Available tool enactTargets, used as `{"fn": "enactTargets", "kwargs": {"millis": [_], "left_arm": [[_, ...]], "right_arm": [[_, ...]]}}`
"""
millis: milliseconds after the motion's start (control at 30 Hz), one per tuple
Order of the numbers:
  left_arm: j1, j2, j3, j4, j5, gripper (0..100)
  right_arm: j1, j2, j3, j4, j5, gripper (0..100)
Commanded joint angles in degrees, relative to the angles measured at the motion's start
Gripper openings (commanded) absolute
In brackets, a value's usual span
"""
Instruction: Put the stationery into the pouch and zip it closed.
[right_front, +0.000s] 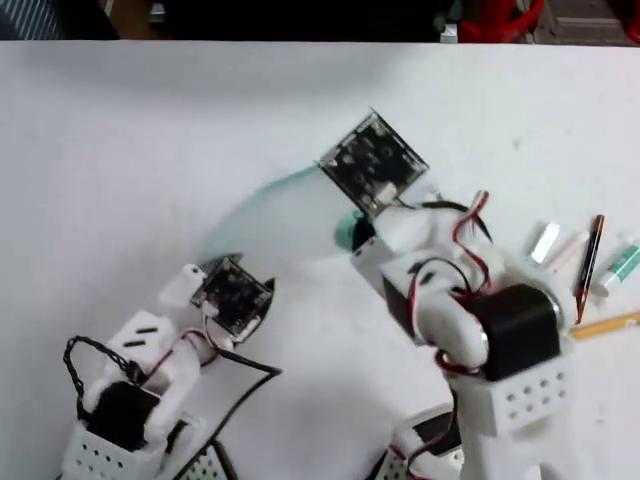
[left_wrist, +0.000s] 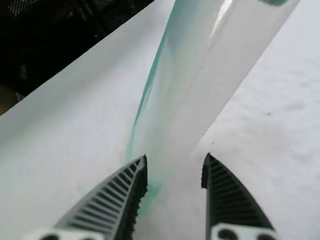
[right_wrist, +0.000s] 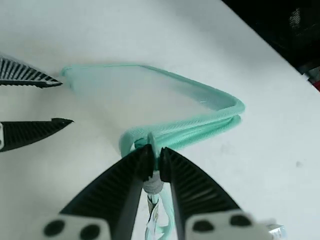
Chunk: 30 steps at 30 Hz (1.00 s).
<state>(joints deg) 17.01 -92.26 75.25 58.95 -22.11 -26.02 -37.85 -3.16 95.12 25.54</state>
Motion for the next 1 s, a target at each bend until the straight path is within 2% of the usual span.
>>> {"fn": "enactTargets", "kwargs": {"millis": [0,200,300,467,733,867,967], "left_arm": [[2.86,0.40,-0.18,0.00,-0.35,19],[3.30,0.40,-0.18,0.18,-0.26,19],[3.47,0.40,-0.18,-0.09,-0.26,19],[2.86,0.40,0.62,-1.85,-0.26,19],[0.57,0.31,0.97,-4.92,-0.70,20],[-0.75,0.31,-0.62,-5.36,-0.09,21],[-0.40,0.31,-0.35,-8.70,4.04,21]], "right_arm": [[-3.82,6.64,-9.93,3.21,-4.92,1.7],[-5.67,14.64,-16.35,3.38,-5.89,1.7],[-5.76,15.16,-19.25,3.38,-5.98,1.7],[-9.80,15.16,-23.74,3.56,-5.71,1.7],[-10.51,14.81,-22.42,3.74,-5.54,1.7],[-12.09,11.30,-16.79,3.65,-1.67,1.7],[-15.34,7.87,-13.98,3.56,-1.49,1.7]]}}
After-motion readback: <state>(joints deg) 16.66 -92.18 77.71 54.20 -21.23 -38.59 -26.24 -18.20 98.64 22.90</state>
